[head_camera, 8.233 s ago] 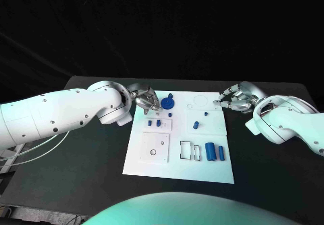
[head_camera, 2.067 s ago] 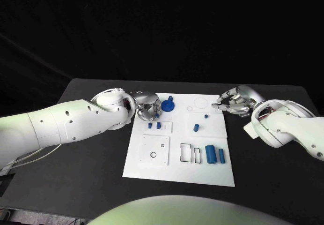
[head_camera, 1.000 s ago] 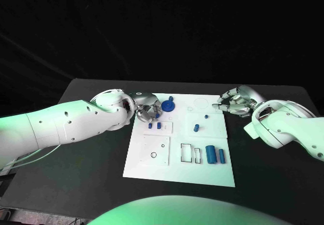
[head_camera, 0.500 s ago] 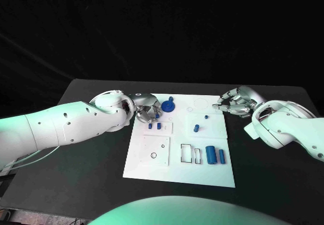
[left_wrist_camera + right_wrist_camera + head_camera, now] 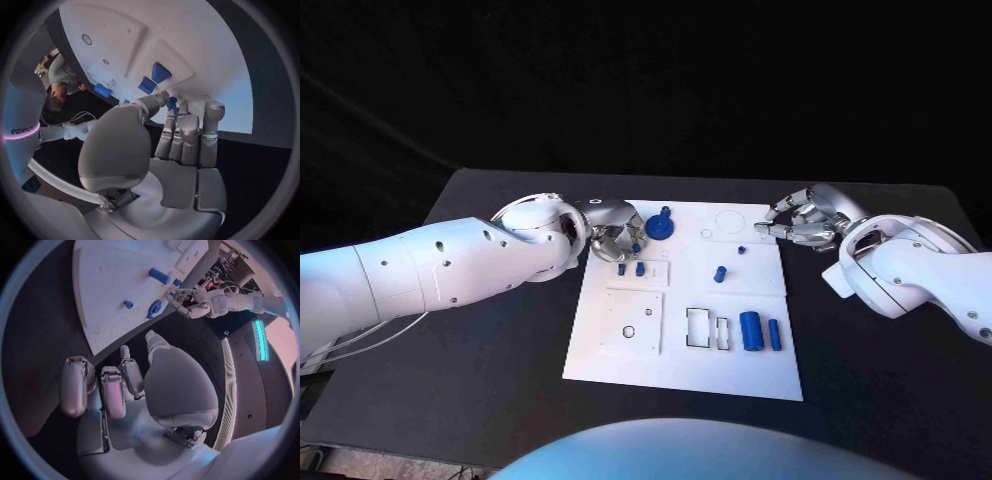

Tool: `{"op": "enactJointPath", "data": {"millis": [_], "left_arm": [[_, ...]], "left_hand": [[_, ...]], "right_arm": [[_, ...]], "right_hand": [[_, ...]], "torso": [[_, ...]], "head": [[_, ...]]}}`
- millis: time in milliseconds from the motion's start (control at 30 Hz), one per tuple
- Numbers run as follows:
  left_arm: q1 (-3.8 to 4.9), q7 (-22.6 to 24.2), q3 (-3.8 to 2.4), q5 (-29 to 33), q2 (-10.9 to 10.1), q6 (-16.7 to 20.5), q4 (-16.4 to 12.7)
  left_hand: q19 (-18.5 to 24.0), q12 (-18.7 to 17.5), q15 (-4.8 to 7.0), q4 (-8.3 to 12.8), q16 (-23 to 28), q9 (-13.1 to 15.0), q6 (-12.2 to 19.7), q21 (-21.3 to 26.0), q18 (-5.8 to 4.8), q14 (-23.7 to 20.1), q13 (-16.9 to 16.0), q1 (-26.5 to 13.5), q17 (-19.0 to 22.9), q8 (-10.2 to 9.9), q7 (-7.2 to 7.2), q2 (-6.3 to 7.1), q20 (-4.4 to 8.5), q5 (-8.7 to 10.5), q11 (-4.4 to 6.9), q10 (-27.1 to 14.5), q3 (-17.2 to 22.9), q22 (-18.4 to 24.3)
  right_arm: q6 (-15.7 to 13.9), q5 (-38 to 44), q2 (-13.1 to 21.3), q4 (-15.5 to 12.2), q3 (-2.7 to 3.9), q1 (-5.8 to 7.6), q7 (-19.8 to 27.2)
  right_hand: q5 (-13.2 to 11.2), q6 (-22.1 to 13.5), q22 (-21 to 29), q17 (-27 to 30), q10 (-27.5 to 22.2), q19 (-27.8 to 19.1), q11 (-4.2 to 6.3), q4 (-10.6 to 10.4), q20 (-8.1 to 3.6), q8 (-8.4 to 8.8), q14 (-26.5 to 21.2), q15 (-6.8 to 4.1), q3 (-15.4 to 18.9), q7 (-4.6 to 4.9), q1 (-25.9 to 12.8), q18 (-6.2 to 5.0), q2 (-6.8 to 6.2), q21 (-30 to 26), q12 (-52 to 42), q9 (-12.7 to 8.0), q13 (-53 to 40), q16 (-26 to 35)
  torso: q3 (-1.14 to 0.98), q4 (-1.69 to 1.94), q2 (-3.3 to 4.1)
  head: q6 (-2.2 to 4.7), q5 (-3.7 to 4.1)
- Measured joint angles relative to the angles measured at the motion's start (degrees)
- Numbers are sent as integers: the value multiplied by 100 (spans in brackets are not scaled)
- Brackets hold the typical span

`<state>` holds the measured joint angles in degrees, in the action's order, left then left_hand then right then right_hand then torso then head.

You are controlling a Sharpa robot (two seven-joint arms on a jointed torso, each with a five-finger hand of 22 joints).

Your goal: Assemble the parts on the task board

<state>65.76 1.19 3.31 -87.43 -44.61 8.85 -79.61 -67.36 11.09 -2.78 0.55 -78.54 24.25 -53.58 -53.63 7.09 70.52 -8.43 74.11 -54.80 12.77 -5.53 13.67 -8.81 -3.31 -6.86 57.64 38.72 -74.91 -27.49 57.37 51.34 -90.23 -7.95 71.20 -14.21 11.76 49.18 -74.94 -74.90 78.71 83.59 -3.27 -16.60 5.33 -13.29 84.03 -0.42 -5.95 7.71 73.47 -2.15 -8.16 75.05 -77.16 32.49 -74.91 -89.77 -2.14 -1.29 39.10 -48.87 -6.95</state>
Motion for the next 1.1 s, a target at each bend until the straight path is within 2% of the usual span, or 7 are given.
{"op": "enactJointPath", "data": {"millis": [367,667,800,900,933,1000,1100], "left_arm": [[-1,0,0,25,-13,4,-3],[-1,-2,0,59,-19,5,-13],[-2,33,0,111,-53,54,-58],[-3,105,-4,199,-106,121,-135],[-4,132,-11,240,-127,142,-162],[-5,200,-47,373,-184,191,-234],[-6,297,-130,675,-291,262,-345]], "left_hand": [[24,44,-44,-12,0,-17,-16,26,0,-43,-20,0,53,-5,-16,0,-24,0,-22,-84,-43,0],[114,85,-94,-8,0,-159,333,110,0,-135,-42,0,175,-238,84,0,-71,0,-80,-269,-135,0],[203,85,-123,-56,0,-242,464,201,0,-205,-34,0,260,-336,135,0,-98,0,-104,-515,-392,-4],[236,155,-133,-151,0,-317,495,266,0,-256,-20,0,327,-371,164,0,-131,0,-145,-617,-821,-4],[239,193,-145,-202,-7,-346,495,295,-1,-267,-20,43,353,-385,164,-43,-134,-1,-139,-664,-1031,-5],[259,238,-152,-294,-28,-390,495,332,0,-298,-20,102,401,-394,165,-102,-154,-1,-134,-687,-1295,-4],[258,316,-153,-404,-51,-420,429,353,-1,-317,-20,173,433,-394,98,-174,-154,-22,-134,-687,-1462,-4]], "right_arm": [[0,1,0,2,0,0,-5],[0,1,-1,3,0,0,-7],[0,2,1,5,0,0,-8],[0,2,2,8,0,0,-8],[0,2,2,10,0,0,-8],[1,2,2,17,0,-1,-5],[3,5,5,31,0,-1,24]], "right_hand": [[0,0,1,0,0,0,0,0,0,0,0,0,0,0,0,0,0,0,0,-1,0,0],[0,0,1,0,0,0,0,0,0,0,0,0,0,0,0,0,0,0,0,-1,0,0],[0,0,2,0,-11,0,11,0,0,0,0,0,0,0,0,0,0,0,0,-2,1,0],[0,0,2,0,-20,0,20,0,0,0,0,0,0,0,0,-90,0,-40,0,-2,0,0],[0,0,2,0,-33,0,7,9,0,0,0,0,-9,0,0,-90,0,-40,35,-2,1,0],[0,0,2,0,-295,-45,9,26,0,0,0,0,-26,0,15,-90,-15,-102,306,-3,163,0],[-29,-1,3,0,-1140,-132,17,39,-12,0,0,0,-159,0,255,-91,-33,-296,1484,7,1236,66]], "torso": [[-1,0,0],[-1,-1,1],[-1,-1,1],[0,-1,1],[1,-1,1],[1,-2,1],[5,-2,0]], "head": [[-4,-1],[-4,-1],[-1,2],[12,9],[15,10],[21,18],[35,30]]}}
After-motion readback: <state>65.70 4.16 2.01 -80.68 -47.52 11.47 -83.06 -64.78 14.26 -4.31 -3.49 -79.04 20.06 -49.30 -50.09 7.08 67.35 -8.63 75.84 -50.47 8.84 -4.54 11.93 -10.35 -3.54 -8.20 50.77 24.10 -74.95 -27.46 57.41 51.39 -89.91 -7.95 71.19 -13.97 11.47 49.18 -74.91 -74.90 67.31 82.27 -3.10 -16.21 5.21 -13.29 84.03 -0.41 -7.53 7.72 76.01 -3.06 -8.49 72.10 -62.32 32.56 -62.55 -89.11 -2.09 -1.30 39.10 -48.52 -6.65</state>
